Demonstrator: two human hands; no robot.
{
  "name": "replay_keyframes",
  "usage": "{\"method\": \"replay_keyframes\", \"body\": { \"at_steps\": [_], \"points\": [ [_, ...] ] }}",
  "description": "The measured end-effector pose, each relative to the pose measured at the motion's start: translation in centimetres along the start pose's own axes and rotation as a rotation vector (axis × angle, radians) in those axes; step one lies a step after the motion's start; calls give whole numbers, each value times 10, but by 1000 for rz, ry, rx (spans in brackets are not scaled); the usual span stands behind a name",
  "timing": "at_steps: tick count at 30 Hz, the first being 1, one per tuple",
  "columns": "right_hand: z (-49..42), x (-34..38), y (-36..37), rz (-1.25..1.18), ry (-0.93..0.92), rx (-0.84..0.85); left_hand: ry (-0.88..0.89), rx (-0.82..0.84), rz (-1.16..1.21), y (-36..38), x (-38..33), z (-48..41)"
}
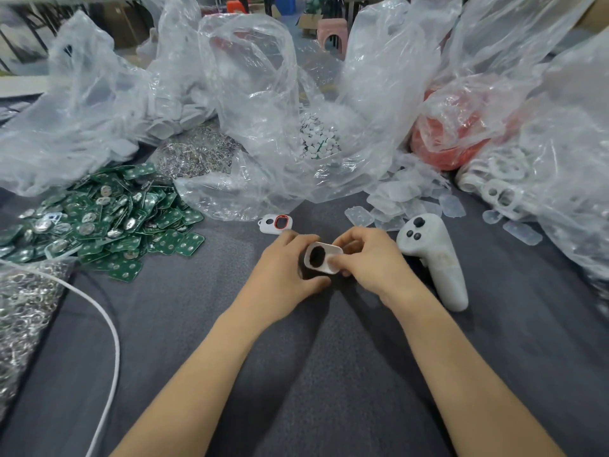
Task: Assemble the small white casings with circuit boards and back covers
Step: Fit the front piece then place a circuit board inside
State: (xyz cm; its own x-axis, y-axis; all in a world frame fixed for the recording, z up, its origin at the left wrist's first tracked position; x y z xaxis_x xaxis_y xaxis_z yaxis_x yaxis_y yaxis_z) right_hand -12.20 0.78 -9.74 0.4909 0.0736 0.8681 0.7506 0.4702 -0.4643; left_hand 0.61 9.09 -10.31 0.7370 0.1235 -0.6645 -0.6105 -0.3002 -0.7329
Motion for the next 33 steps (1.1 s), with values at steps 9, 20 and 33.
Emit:
{"method": "replay_keyframes", "body": {
  "at_steps": [9,20,33],
  "points": [
    [-19,21,4,288,99,209,69,-28,-183,2,1,5],
    [-30,61,14,782,112,362,-19,-120,-217,9,-2,9],
    [-63,51,-31,735,-167,-127,-86,-241,-442,28,-15,12]
  ]
}}
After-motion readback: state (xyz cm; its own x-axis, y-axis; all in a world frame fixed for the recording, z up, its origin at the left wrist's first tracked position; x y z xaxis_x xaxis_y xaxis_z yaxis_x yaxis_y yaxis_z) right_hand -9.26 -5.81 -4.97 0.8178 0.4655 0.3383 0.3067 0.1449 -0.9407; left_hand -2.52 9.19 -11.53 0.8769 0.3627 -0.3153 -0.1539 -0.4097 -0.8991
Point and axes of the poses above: each hand's wrist, its own z-axis away from the middle knuckle, its own y-axis out of the palm, x = y × z, the point moved 3 cm from there along -z, towards the middle knuckle, and after that the axes turned 1 degree about -x, right-handed, at the moved point
